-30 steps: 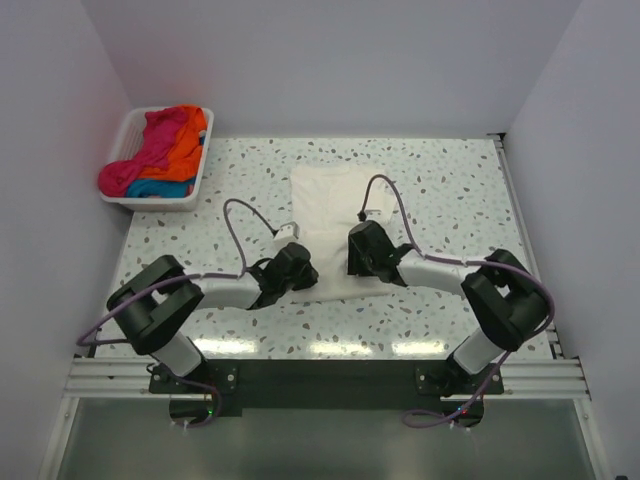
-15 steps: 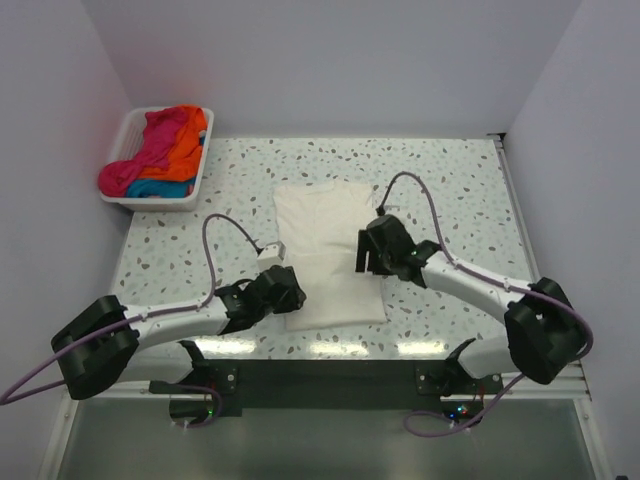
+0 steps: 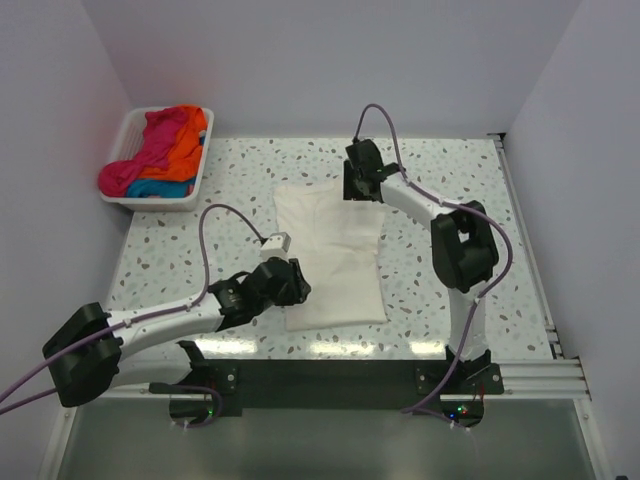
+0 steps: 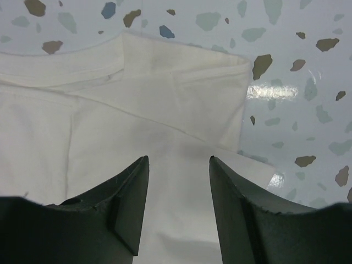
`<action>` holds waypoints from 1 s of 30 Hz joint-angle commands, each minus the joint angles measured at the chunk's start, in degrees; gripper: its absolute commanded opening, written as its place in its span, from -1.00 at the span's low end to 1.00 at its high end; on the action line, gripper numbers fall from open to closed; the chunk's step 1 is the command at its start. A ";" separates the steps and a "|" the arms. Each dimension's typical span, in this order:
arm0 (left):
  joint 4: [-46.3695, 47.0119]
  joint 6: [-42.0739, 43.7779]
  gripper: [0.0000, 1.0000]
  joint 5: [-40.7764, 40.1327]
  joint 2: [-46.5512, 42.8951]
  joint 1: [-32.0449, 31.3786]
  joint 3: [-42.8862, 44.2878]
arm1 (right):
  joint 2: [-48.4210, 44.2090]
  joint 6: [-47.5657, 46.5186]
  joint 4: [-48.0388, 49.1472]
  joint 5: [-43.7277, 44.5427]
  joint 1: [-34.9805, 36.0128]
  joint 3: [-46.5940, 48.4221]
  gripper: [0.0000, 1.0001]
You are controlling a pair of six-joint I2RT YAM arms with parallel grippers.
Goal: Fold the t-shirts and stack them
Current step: Fold the tshirt
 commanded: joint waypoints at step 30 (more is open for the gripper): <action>-2.10 2.68 -0.06 1.83 -5.19 0.14 -1.74 | -1.96 5.38 9.70 -7.87 -9.27 -17.37 -0.34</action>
